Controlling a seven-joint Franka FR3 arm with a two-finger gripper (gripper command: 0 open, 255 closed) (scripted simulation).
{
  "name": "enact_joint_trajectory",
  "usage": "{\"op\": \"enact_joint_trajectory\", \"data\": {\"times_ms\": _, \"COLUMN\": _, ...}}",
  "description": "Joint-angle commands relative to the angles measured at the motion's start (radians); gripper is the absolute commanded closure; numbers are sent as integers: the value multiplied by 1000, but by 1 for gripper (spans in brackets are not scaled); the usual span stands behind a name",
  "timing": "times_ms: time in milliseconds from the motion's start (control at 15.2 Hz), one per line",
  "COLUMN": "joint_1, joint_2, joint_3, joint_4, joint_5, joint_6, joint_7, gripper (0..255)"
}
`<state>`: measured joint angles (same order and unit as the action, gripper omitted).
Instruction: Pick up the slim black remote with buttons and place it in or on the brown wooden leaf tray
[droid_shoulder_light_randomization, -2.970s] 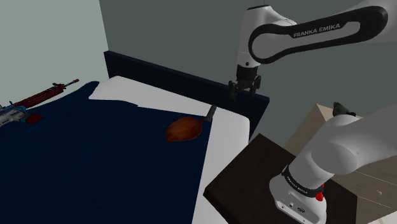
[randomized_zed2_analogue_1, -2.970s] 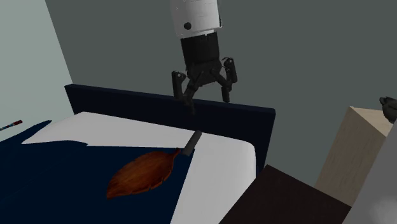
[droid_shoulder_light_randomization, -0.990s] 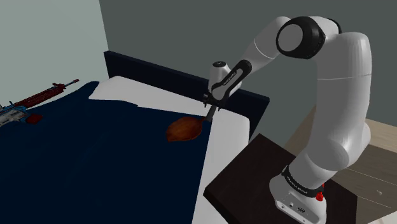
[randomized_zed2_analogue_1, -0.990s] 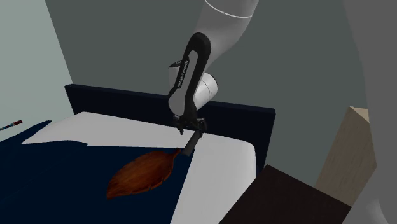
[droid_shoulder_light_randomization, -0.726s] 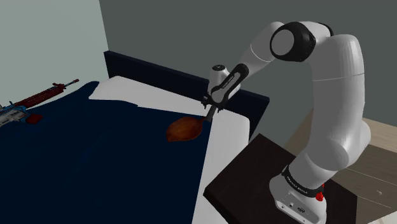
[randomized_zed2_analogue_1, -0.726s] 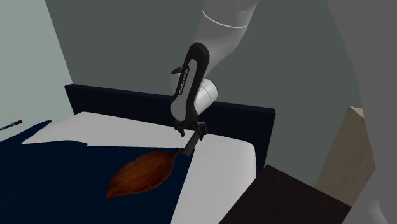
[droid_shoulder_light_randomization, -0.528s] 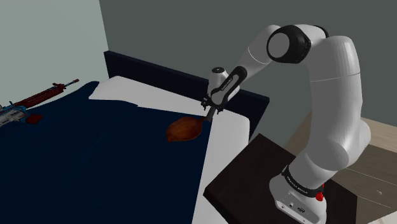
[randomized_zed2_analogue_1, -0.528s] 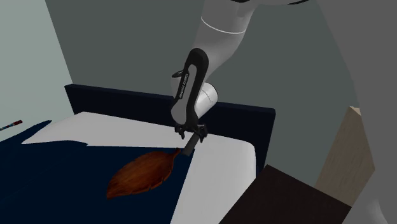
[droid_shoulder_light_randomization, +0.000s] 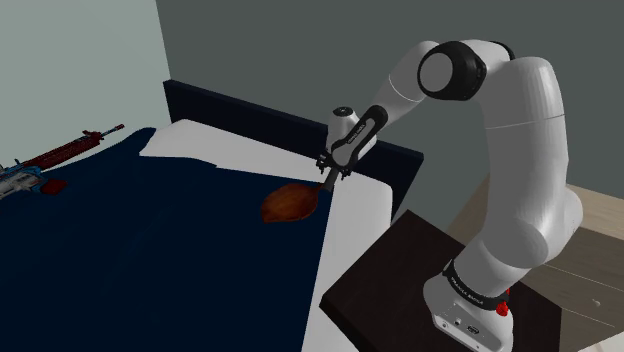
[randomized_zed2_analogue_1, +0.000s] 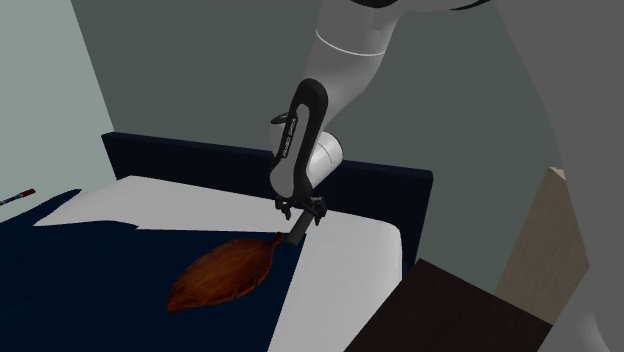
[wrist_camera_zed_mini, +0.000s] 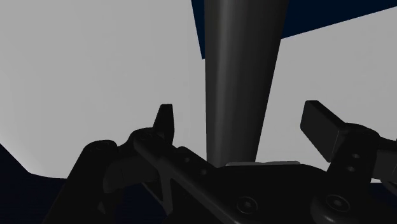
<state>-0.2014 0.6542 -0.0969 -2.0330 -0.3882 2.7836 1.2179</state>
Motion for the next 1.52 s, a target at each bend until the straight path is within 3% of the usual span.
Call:
{"op": "enact_joint_trajectory", "data": {"times_ms": 0, "joint_1": 0, "joint_2": 0, "joint_3": 0, "joint_4": 0, "joint_5": 0, "joint_6": 0, "joint_7": 0, "gripper": 255}}
{"op": "enact_joint_trajectory", "data": {"times_ms": 594, "joint_1": 0, "joint_2": 0, "joint_3": 0, "joint_4": 0, "joint_5": 0, "joint_6": 0, "joint_7": 0, "gripper": 255}}
{"op": "enact_joint_trajectory", "data": {"times_ms": 1452, "joint_1": -21, "joint_2": -160, "joint_3": 31, "joint_4": -44, "joint_5": 30, "joint_6": -115, "joint_7": -50, "gripper": 255}}
